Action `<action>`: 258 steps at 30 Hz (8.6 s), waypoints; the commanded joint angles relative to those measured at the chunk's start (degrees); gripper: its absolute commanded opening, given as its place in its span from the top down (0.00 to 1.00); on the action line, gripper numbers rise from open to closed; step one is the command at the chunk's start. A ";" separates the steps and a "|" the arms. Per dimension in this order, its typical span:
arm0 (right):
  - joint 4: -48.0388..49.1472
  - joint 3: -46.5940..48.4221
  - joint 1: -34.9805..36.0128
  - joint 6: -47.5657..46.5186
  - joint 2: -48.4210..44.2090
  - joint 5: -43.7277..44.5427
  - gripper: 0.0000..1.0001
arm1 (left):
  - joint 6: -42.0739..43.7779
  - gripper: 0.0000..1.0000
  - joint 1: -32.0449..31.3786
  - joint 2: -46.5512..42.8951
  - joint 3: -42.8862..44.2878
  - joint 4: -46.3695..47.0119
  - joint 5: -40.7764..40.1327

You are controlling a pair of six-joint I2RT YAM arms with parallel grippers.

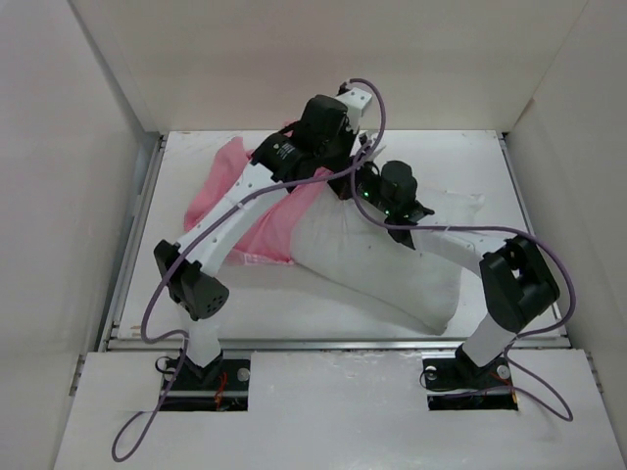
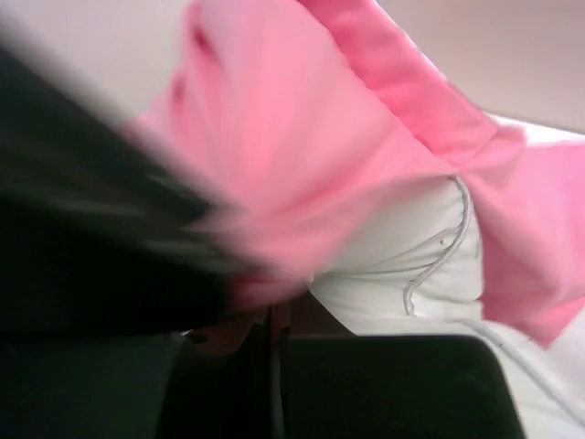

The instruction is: Put the pillow into the pillowcase

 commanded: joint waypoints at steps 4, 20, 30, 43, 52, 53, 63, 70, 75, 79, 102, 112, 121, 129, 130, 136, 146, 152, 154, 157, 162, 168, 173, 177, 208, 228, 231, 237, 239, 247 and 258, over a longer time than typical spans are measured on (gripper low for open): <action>36.38 -7.95 -0.72 23.73 -2.34 14.12 1.00 | -2.41 1.00 -7.98 -12.99 -2.83 10.00 12.07; 55.48 -19.31 -5.48 38.43 -2.97 1.05 1.00 | -9.71 1.00 -3.94 -6.95 -13.32 18.62 4.43; 59.79 -7.08 -5.48 44.23 11.01 -1.77 1.00 | -7.42 1.00 -13.08 -4.05 -9.87 22.04 27.43; 58.29 -11.99 -8.56 46.44 11.11 -1.85 0.88 | -8.92 0.74 -13.54 -6.66 -12.67 16.86 12.98; 24.97 -13.07 -9.61 25.30 -4.00 2.17 0.42 | -18.05 0.19 -10.45 -30.72 -35.17 17.75 -13.38; 20.46 -12.45 -9.61 22.73 -5.67 6.63 0.39 | -20.24 0.00 -10.45 -32.41 -36.67 17.22 -15.16; -26.91 -0.93 -3.92 -18.40 -14.64 5.35 0.30 | -40.28 0.00 -8.78 -42.98 -57.23 7.46 -22.66; -34.17 -2.60 2.69 -26.78 -14.13 4.31 0.28 | -45.83 0.03 -11.15 -43.25 -71.83 15.89 -13.50; -33.03 -0.50 3.92 -26.17 -7.54 3.07 0.29 | -47.24 0.14 -11.15 -35.96 -71.06 15.98 -20.61; -31.00 1.97 3.92 -24.15 -0.78 5.00 0.48 | -47.24 0.27 -11.15 -28.49 -66.93 16.68 -27.38; 5.37 1.62 2.25 10.12 -8.06 26.79 1.00 | -17.28 1.00 -20.38 -24.51 -41.96 21.85 -7.76; 7.05 -10.41 3.39 17.60 -9.90 27.25 1.00 | -21.92 0.28 -18.10 -22.24 -45.56 22.49 -6.82; -4.35 -12.03 3.39 8.22 -21.58 29.87 0.07 | -23.51 0.00 -16.87 -30.84 -42.32 15.37 -18.14; -27.81 6.87 -3.27 -7.16 -12.22 21.02 0.00 | -21.15 0.00 5.34 -21.47 -32.22 13.61 -15.45; -29.67 8.98 -4.42 -9.53 -10.36 17.52 0.00 | -20.35 0.00 7.02 -19.79 -30.55 13.61 -14.65; -48.37 36.38 -8.38 -26.32 11.04 -0.60 0.00 | -15.70 0.00 16.00 -5.57 -15.17 10.54 -12.28; -68.26 56.83 -9.09 -37.49 32.29 -18.45 0.11 | -8.67 0.00 23.48 14.93 -0.38 2.28 1.08; -69.94 52.86 -9.61 -39.36 32.81 -20.32 1.00 | -6.81 1.00 23.48 15.57 -7.31 6.57 13.38; -64.35 53.38 -9.61 -35.24 31.77 -17.42 1.00 | -6.29 1.00 23.48 15.04 -7.85 8.85 16.36; -53.62 53.39 -10.14 -29.69 27.38 -6.98 1.00 | -6.90 1.00 23.48 13.36 -3.66 10.88 15.59; -43.06 59.44 -10.14 -23.19 20.78 8.15 1.00 | -8.04 1.00 23.48 13.36 14.62 10.96 13.82; -28.76 43.67 -10.14 -21.42 2.17 5.46 1.00 | -10.06 1.00 22.08 1.54 8.17 20.44 18.04; -20.82 16.19 -10.14 -20.90 -9.27 -2.45 1.00 | -8.48 1.00 17.51 -7.63 -10.02 24.95 15.16; -19.14 2.37 -8.04 -16.16 -9.99 -4.83 1.00 | -10.58 1.00 15.04 -11.77 -26.43 28.10 11.72; -35.41 11.73 -0.39 -25.91 -6.64 8.06 0.18 | -13.49 1.00 10.03 -15.30 -30.09 25.92 2.84; -46.05 7.86 0.14 -27.22 -15.62 1.39 0.19 | -11.82 1.00 8.97 -12.21 -23.59 23.54 1.97; -38.86 8.47 0.14 -25.29 -12.11 5.87 0.20 | -11.82 1.00 8.45 -12.91 -24.20 23.54 1.97; -30.57 12.78 0.14 -23.88 -4.29 20.81 0.38 | -11.29 1.00 7.83 -15.63 -24.73 22.13 0.12; -25.93 13.31 0.14 -22.22 -3.23 23.27 0.48 | -10.77 1.00 7.83 -16.34 -25.26 21.43 -0.41; -17.92 9.98 0.14 -17.82 -2.07 14.17 1.00 | -9.72 1.00 7.31 -18.72 -22.64 19.67 -4.36; -4.38 5.22 2.08 -12.64 -12.29 -4.92 1.00 | -6.03 1.00 4.41 -5.98 -0.22 16.51 7.23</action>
